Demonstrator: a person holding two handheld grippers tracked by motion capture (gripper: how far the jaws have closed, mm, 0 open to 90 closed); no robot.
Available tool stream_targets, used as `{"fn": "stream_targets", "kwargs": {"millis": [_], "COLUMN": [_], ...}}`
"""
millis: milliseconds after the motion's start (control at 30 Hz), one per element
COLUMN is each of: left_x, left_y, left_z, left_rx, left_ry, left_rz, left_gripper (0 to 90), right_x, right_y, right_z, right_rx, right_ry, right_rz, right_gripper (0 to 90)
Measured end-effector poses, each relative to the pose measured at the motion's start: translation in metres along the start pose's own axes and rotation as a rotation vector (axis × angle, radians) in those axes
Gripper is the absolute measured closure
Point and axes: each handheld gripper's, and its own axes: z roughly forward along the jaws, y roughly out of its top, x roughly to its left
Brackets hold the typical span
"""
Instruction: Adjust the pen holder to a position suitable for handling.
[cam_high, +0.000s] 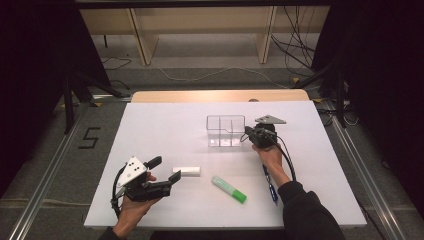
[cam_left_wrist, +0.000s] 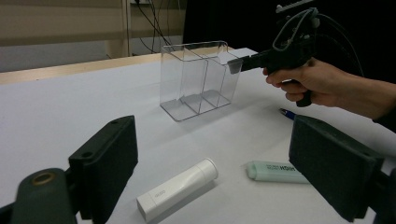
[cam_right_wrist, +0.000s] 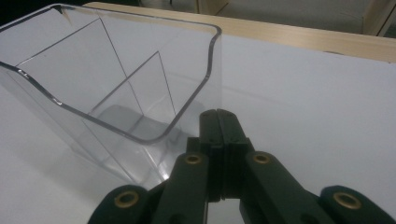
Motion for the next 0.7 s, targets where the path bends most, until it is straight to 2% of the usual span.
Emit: {"fn": "stream_targets", "kwargs": {"millis": [133, 700], "left_x": [0.000, 0.000], "left_y": [0.000, 0.000], "left_z": [0.000, -0.001], "left_rx": [0.000, -0.003], "left_ry": [0.000, 0.001], "left_rz": [0.000, 0.000], "left_gripper": [15.0, 15.0], "right_x": [0.006, 0.014], "right_y": [0.002, 0.003], "right_z": [0.004, 0.007], "right_rx": [0.001, 0.009], "right_ry": [0.002, 0.000], "right_rz": [0.001, 0.000], "right_gripper": [90.0, 90.0]}}
